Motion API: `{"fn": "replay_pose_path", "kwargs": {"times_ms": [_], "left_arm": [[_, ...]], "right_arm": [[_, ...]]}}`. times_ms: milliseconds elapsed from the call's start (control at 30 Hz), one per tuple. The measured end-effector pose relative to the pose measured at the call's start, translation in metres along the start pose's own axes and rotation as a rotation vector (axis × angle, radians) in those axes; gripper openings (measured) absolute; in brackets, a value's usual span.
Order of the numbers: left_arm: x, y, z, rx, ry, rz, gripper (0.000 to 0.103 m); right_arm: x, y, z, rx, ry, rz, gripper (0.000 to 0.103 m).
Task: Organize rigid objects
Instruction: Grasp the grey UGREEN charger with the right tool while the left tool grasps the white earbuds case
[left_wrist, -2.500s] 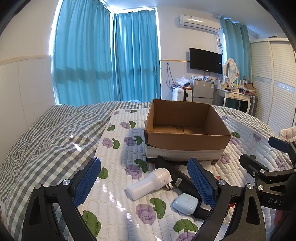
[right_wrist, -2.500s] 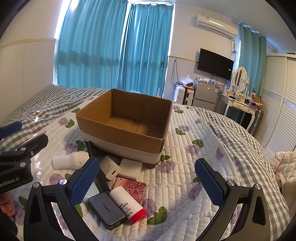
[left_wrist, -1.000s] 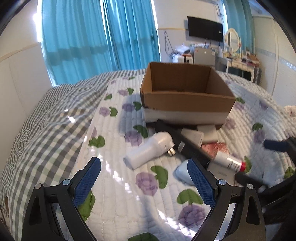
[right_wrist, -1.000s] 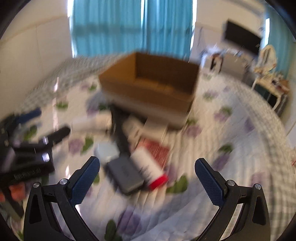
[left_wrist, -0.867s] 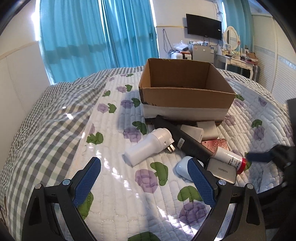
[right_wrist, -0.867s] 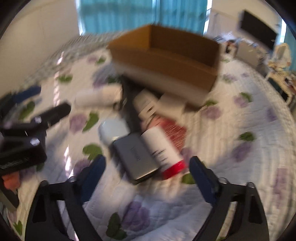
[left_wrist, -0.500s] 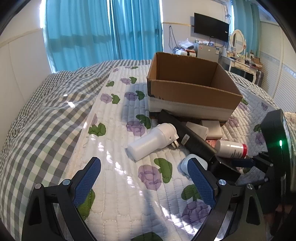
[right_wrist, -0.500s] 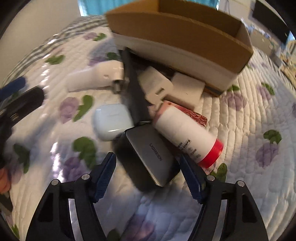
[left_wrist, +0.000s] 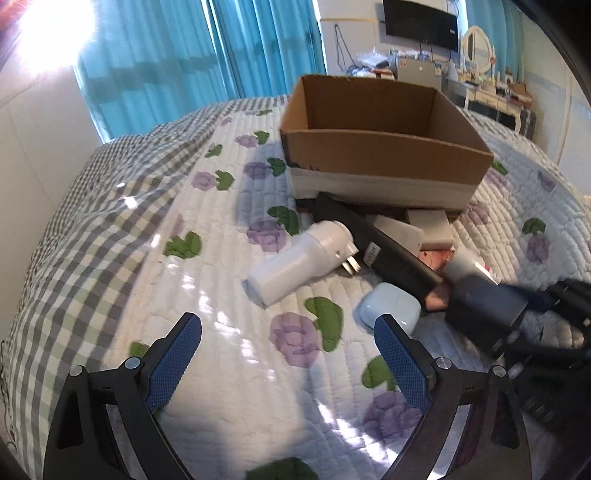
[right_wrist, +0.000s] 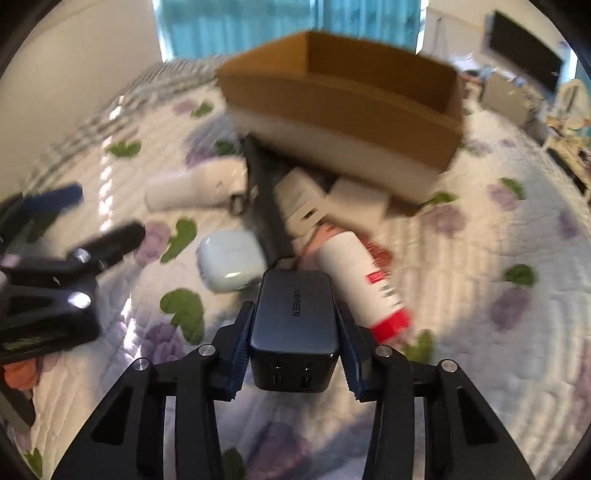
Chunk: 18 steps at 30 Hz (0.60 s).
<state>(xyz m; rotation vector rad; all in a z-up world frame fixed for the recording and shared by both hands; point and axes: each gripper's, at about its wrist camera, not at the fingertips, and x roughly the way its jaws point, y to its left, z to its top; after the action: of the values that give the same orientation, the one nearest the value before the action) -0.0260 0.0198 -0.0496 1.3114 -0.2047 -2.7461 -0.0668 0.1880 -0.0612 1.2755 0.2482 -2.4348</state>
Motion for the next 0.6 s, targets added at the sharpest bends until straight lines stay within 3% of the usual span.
{"fn": "replay_pose_path", "kwargs": {"times_ms": [267,367,500,600], "left_arm": [[0.024,-0.039,0.010,0.052,0.094,-0.026,0.097],[0.032,-0.052,0.014,0.084,0.075,-0.057,0.096],[0.051,-0.066,0.012,0.130,0.105,-0.068,0.095],[0.062,-0.070,0.010,0.138,0.135,-0.123,0.095]], "right_arm": [[-0.032,-0.037,0.010,0.155,-0.117,-0.007,0.042],[-0.037,-0.043,0.011,0.171,-0.135,-0.024,0.042],[-0.037,-0.053,0.009,0.204,-0.137,-0.012,0.042],[-0.035,-0.053,0.009,0.204,-0.128,-0.017,0.042]]}}
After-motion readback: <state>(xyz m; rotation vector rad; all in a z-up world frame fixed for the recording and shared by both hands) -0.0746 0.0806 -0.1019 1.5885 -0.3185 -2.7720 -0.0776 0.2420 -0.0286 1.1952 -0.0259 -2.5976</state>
